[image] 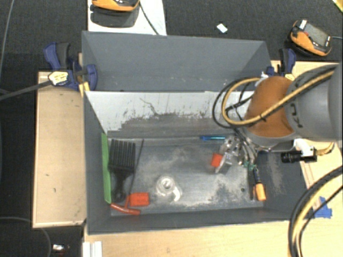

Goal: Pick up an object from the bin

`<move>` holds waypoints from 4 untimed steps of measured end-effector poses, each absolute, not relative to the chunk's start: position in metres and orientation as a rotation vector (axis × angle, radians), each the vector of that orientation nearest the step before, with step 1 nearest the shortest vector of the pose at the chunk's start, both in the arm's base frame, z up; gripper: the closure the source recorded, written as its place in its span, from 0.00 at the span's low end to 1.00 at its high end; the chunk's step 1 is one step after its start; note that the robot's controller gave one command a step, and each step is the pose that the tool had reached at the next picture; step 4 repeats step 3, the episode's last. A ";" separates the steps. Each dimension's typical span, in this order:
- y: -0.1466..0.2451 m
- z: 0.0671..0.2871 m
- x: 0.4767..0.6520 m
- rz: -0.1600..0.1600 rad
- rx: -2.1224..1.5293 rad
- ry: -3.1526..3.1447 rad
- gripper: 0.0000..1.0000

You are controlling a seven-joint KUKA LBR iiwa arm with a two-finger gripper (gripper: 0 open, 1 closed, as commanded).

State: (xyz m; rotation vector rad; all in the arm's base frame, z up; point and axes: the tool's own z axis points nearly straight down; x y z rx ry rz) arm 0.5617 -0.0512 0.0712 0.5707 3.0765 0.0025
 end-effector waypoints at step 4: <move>-0.051 0.184 0.561 0.003 0.561 3.079 1.00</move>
Offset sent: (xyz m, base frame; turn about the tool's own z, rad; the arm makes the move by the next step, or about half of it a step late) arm -0.0019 0.0002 0.1014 -0.0013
